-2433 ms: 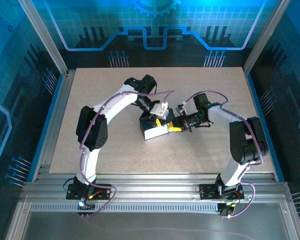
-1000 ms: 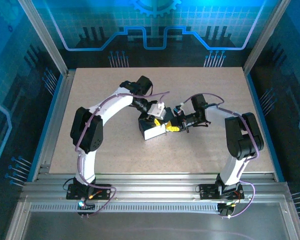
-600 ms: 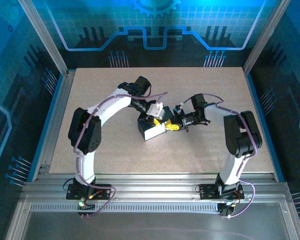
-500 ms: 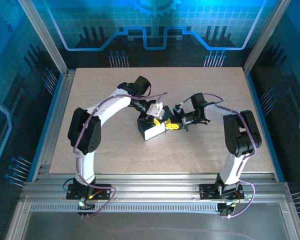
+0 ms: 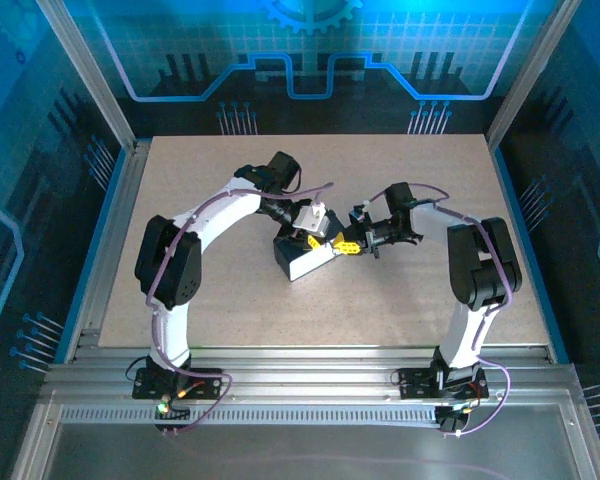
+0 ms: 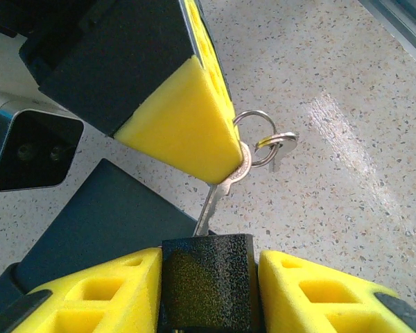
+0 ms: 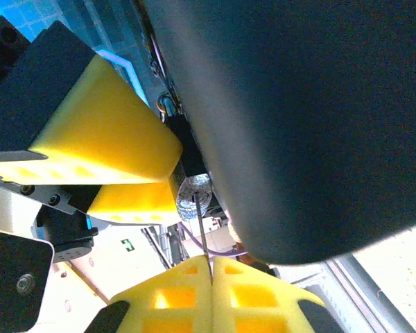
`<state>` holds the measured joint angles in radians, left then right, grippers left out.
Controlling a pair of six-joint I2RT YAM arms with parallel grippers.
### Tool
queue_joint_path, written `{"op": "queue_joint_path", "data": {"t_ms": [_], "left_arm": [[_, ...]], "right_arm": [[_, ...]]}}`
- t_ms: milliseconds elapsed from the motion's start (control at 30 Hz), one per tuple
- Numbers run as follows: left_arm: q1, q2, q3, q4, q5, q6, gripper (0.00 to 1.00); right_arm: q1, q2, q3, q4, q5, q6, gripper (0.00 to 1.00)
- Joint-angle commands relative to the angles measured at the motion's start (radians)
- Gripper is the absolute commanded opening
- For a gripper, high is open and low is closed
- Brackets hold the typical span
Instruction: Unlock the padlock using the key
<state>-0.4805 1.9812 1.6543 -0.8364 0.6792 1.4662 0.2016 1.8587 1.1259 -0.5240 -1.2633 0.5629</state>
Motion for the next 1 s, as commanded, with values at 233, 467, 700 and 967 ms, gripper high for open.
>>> {"op": "queue_joint_path", "data": {"t_ms": [233,467,700,967], "left_arm": [[-0.006,-0.080,-0.020,0.020,0.100,-0.186,0.63],[-0.003,-0.183,-0.076,0.182,0.145,-0.483,0.62],[-0.013,-0.273,-0.193,0.433,-0.040,-1.198,0.40],[-0.027,-0.430,-0.306,0.303,-0.540,-1.724,0.44]], "right_arm": [[0.002,-0.065,-0.013,-0.020,0.044,-0.046,0.00],[0.004,-0.132,-0.077,0.008,0.085,-0.038,0.00],[0.029,-0.169,-0.121,0.068,0.122,-0.040,0.00],[0.096,-0.121,-0.108,0.141,0.142,-0.031,0.00]]}}
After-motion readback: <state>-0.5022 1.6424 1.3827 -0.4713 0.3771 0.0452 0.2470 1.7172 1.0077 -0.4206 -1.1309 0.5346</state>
